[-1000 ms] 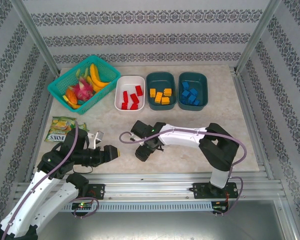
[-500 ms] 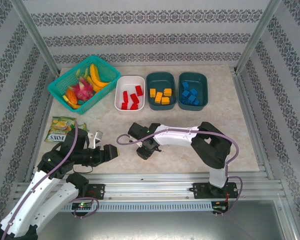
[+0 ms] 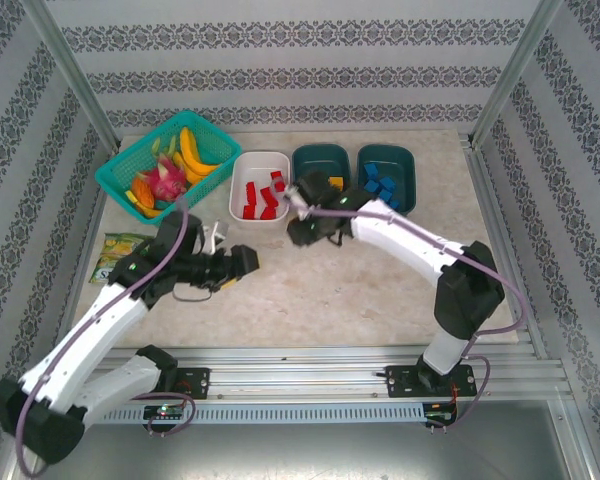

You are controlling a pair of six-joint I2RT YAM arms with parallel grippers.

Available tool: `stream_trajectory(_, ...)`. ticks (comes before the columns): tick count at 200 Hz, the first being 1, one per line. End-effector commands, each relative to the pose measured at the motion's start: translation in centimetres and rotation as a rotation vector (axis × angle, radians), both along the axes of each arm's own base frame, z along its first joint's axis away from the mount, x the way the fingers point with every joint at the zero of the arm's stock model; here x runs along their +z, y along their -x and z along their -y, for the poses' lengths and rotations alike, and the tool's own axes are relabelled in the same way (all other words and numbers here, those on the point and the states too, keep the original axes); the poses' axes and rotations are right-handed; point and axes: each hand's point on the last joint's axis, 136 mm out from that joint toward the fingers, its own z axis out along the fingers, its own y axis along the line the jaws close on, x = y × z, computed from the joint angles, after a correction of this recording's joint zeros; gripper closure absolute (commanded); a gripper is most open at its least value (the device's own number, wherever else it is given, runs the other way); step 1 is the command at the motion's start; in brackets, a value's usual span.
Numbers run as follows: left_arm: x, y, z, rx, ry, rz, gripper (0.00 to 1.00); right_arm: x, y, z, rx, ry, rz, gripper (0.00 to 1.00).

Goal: Sort the legos into containers by color

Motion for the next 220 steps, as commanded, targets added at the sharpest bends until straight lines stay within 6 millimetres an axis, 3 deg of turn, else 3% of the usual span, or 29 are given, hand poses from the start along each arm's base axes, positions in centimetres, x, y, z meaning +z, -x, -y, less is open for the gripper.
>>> stream_trajectory(1,3.4,-4.6,2.7,-0.011,0.079,0.133,0.21,1.3,-4.7,1.3,-0.159,-0.121,-0.039,0.67)
stream_trajectory(23,3.3,-8.5,3.8,0.007,0.055,0.135,0.21,1.8,-10.3,2.5,-0.297,-0.213,-0.05,0.68)
stream_trajectory(48,3.2,-13.2,4.2,0.056,0.043,0.154,0.21,0.9,-15.6,3.7,-0.426,-0.256,-0.059,0.67)
stream_trajectory(95,2.2,-20.7,4.6,0.114,0.06,0.157,0.22,-3.3,-22.3,4.3,-0.561,-0.309,-0.092,0.67)
stream_trajectory(125,1.6,-23.8,4.9,0.124,0.074,0.157,0.22,-5.8,-24.5,4.4,-0.601,-0.308,-0.102,0.66)
stream_trajectory(153,1.7,-25.5,5.5,0.114,0.086,0.16,0.22,-8.1,-25.6,4.9,-0.638,-0.3,-0.121,0.65)
stream_trajectory(220,1.7,-26.2,6.0,0.097,0.084,0.156,0.22,-10.6,-26.6,6.3,-0.682,-0.274,-0.131,0.58)
